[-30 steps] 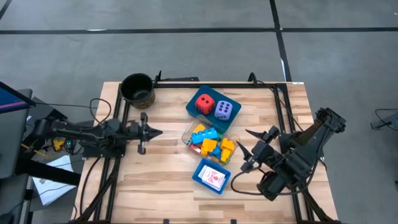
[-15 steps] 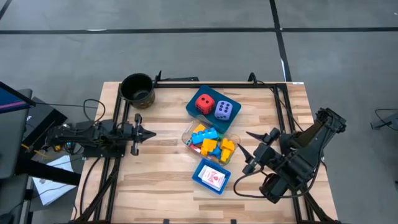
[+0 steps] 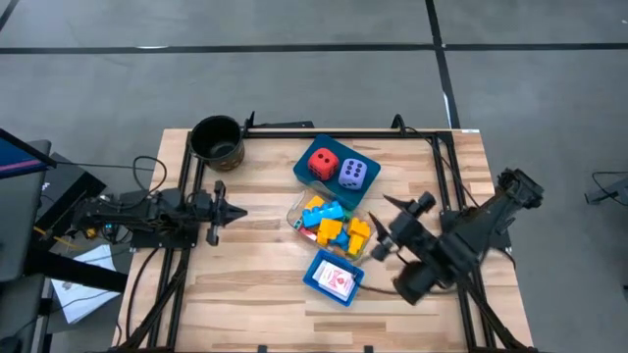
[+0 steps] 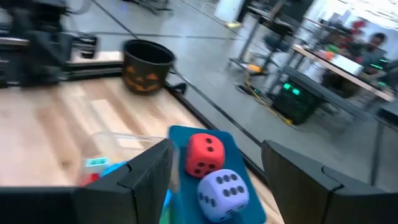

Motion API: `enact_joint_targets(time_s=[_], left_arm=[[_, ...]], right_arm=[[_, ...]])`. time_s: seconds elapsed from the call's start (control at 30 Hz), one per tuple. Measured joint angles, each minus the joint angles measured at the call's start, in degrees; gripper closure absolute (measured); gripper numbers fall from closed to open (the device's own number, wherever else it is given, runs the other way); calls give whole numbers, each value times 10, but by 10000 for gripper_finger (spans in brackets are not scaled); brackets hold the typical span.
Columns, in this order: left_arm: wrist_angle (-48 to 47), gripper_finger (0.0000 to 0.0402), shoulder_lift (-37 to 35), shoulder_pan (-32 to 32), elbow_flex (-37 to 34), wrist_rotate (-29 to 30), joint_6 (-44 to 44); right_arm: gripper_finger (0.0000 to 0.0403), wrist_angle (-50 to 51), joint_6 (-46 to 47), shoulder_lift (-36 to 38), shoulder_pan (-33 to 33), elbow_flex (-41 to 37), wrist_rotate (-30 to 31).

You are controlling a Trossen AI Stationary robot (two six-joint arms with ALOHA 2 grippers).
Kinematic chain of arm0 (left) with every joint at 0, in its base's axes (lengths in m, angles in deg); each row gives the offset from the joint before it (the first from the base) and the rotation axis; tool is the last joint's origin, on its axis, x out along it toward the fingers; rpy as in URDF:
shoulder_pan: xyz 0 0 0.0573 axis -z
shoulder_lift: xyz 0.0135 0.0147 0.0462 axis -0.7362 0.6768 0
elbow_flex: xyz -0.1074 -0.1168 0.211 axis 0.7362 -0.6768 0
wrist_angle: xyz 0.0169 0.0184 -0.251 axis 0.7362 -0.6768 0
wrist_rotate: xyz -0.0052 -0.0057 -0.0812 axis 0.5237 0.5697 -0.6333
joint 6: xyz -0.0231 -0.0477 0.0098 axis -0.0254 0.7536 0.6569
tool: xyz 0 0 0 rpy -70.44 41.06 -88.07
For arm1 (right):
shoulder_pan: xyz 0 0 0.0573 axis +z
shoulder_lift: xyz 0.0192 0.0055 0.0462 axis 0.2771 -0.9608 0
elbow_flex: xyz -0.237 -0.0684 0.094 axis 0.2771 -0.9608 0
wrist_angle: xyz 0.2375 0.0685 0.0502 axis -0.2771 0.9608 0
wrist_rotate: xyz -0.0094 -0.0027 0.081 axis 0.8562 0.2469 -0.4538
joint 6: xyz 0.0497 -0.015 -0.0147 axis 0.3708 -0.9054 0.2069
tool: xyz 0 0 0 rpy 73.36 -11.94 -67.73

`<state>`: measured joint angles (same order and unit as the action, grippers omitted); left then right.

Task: Pick & Place Toys
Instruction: Return to Home Position

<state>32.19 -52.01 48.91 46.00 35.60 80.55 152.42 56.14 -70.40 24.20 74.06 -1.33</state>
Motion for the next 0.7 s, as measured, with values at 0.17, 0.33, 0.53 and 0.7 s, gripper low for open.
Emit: enact_joint_targets(time_s=[0.17,0.33,0.53,0.7], left_arm=[[2,396,19,0,0,2,-4],[3,393,42,0,0,3,13],[3,390,70,0,0,2,54],[4,392,91,0,0,2,55]], right_arm=[[178,-66,-70,0,-59,-16,-12],[231,-234,-254,-2,-108,-24,-72],[314,-650,-629,-9,-164,-98,-335],[384,-802,-739,-10,-239,-138,-670]])
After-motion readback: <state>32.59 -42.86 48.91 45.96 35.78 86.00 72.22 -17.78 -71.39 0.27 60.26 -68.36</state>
